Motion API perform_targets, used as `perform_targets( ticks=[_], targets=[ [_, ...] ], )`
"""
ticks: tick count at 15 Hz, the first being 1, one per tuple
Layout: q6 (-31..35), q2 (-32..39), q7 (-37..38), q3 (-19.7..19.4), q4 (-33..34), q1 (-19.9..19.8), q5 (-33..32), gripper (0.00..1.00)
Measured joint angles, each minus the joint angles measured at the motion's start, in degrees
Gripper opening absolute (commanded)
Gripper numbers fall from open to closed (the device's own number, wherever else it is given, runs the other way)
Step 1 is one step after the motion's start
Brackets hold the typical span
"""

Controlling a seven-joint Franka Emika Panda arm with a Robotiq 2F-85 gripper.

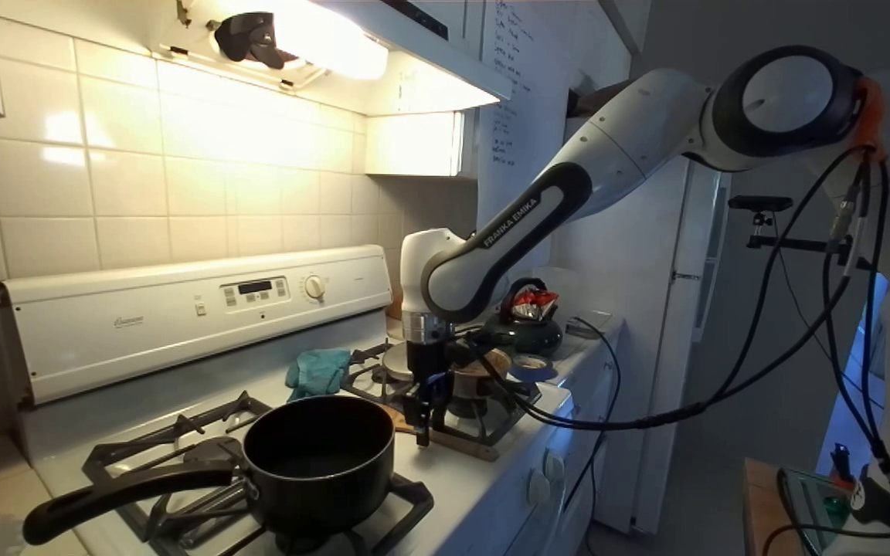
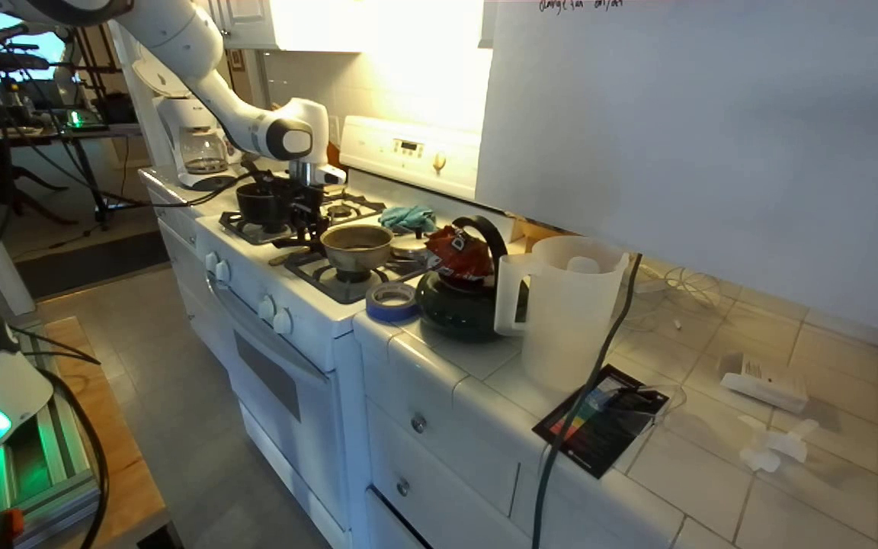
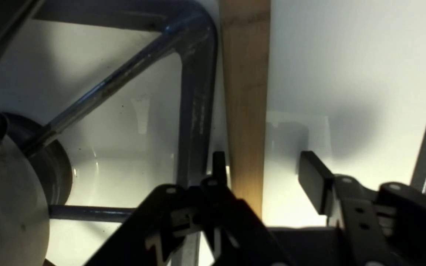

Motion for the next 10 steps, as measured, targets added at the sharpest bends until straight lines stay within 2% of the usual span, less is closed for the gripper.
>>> perform_targets(
  ticks=[4,5,10],
  targets=[
    [-0.01,0.42,0.45,-0.22,0.66,0.05,0.0,0.01],
    [-0.01,0.46,0.58,-0.25,0.79,0.06,0.0,0.06],
    [0.49,0.64,1.47,-0.25,1.21,0.38,0.02,0.06]
  ],
)
